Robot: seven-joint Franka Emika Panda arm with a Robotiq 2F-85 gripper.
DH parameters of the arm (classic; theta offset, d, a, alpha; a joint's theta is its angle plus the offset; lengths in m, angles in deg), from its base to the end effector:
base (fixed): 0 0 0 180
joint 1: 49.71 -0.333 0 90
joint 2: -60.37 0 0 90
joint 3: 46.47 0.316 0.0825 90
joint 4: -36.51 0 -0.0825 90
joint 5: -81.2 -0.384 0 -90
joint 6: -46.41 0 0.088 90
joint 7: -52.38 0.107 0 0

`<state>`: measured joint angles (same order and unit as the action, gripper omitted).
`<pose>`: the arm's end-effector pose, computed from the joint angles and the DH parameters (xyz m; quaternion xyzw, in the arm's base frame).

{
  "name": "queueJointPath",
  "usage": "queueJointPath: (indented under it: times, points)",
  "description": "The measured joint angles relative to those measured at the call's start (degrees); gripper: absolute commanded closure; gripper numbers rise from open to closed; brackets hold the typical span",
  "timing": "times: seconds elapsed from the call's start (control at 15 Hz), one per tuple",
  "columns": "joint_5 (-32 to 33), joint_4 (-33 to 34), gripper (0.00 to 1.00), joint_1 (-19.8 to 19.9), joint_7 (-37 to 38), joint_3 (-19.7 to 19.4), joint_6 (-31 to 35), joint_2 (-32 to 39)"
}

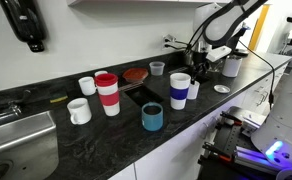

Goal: Move the white mug from the right to the left of the travel cups

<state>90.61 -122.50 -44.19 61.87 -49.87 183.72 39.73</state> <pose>0.3643 -0.0567 0.3168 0.9942 -0.0975 -0.0086 0.0447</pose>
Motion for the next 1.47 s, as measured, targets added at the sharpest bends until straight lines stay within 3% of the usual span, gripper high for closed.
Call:
queueJointPath:
  times: [0.67,1.47]
  points:
    - [-1.9,1.5,0.98,1.3,1.8,-0.6,2.6,3.2]
    - [-4.2,3.3,1.00,1.6,-0.6,-0.8,2.0,0.5]
